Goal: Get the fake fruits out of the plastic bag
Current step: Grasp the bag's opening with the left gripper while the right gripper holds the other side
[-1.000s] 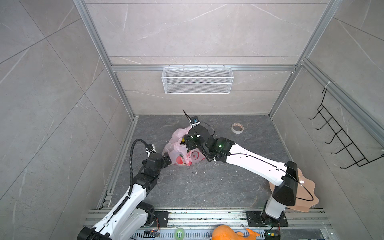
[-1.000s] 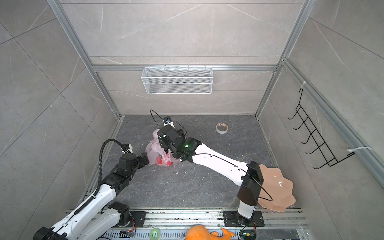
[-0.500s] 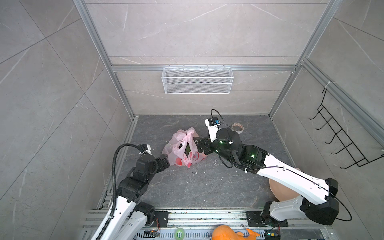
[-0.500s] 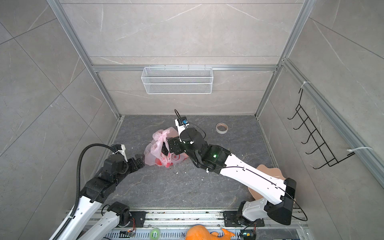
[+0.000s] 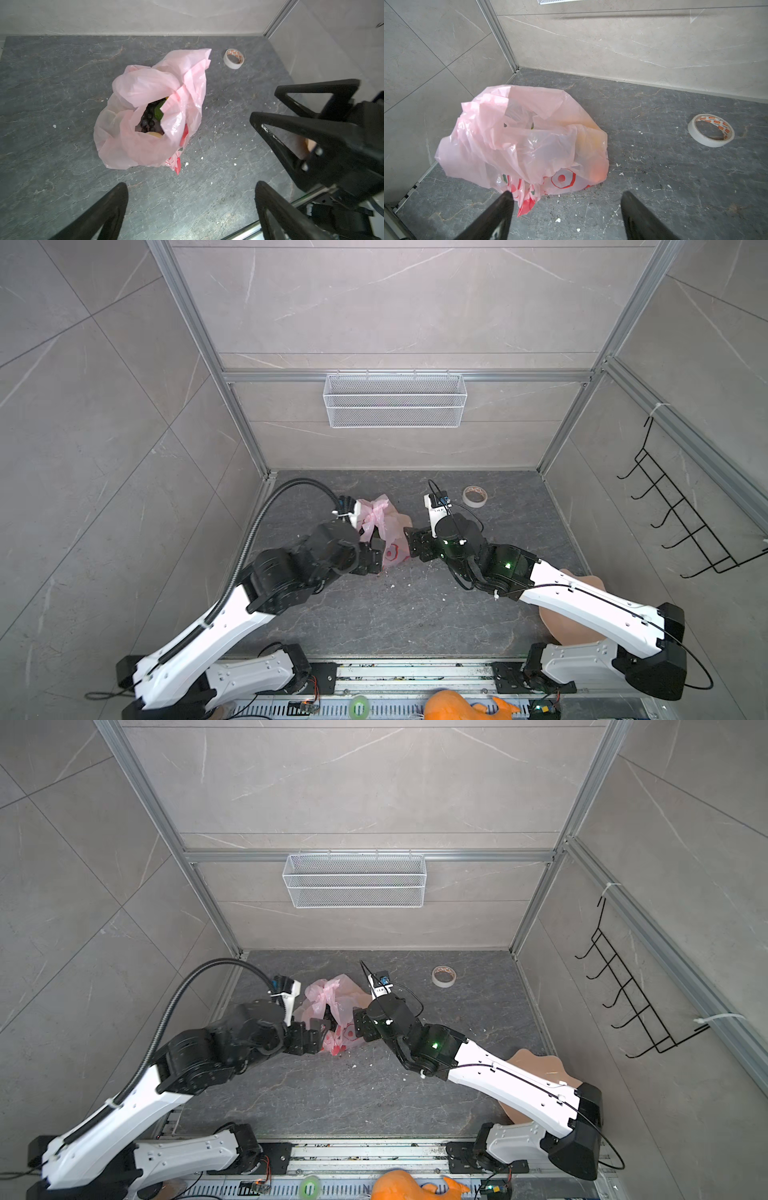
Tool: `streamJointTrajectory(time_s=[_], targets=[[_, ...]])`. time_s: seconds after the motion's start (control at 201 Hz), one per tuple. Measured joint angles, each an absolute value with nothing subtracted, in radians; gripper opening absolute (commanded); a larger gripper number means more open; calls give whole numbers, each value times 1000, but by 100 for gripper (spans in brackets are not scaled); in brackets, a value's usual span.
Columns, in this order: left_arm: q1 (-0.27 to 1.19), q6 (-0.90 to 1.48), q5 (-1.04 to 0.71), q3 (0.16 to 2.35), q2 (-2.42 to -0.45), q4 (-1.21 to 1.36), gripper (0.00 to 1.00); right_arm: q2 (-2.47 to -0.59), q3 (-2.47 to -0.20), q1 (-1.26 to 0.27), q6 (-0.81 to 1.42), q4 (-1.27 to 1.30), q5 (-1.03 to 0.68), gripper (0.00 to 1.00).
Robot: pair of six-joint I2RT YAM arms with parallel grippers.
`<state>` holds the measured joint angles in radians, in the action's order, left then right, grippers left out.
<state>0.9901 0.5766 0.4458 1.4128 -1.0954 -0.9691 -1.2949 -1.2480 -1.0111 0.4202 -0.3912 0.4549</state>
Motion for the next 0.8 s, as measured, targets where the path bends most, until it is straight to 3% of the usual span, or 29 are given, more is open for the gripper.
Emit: streamJointTrajectory(time_s=[0.239,0.448,0.632,0.796], targets=[[1000,612,606,1413,-1211,-1019,88,-1337,-1264,-1011,435,-369,345,80],[949,617,611,1369,-1164,-978,68,-1408,-1277,-1011,443,-361,297,79],[821,613,507,1310,-1160,-930,70,-1430,-1294,-1011,454,-352,282,79],[795,604,434,1303,-1176,-897,70,-1459,-1319,-1011,454,-342,272,79]])
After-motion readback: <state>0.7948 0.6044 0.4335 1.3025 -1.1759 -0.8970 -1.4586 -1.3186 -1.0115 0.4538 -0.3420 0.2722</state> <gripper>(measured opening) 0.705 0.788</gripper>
